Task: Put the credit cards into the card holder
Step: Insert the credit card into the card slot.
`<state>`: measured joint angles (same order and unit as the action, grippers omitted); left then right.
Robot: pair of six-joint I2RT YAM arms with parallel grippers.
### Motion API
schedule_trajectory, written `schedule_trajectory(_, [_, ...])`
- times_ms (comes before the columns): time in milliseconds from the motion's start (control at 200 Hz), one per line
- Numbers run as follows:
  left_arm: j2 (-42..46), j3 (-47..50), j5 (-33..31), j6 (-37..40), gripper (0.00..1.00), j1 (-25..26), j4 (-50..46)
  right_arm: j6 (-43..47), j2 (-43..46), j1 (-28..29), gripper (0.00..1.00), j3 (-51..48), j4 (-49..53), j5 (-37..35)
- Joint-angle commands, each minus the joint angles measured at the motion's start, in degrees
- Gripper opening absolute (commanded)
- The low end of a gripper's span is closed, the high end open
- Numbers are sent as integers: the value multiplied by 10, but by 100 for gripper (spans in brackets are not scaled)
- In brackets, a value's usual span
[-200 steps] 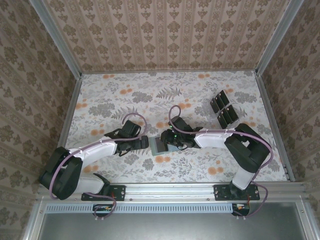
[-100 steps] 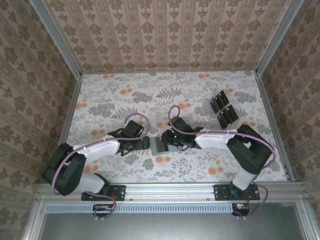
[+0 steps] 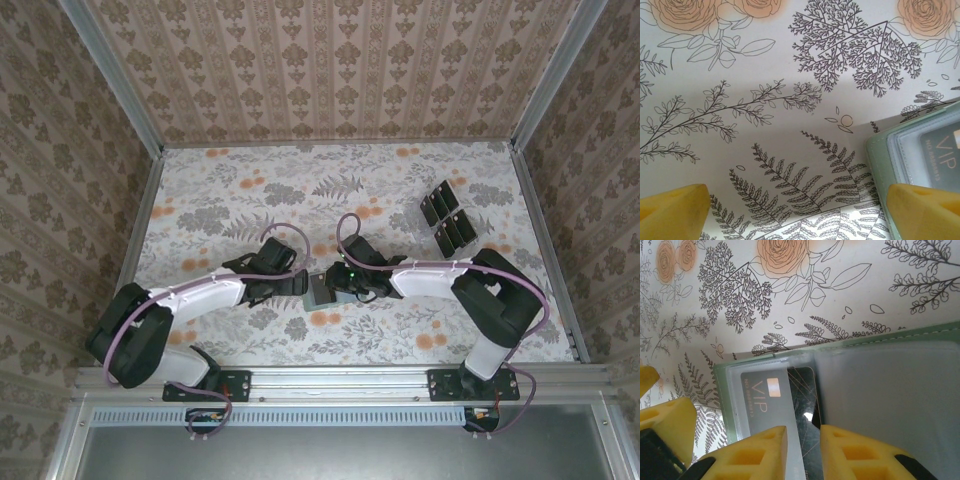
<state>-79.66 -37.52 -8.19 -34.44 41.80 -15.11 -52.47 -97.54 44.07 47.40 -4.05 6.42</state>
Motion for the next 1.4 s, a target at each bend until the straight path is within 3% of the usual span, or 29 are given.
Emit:
schedule_trajectory(0, [-9, -10, -17, 17, 100, 5, -2, 8, -10, -4, 24, -8, -11, 7])
schedule_trajectory(645, [-65, -20, -31, 28, 100, 7, 17, 8, -17, -11, 20, -17, -32, 30])
schedule_trajectory(1395, [-71, 0, -35, 18, 100, 7, 28, -11, -43, -5, 19, -2, -69, 76])
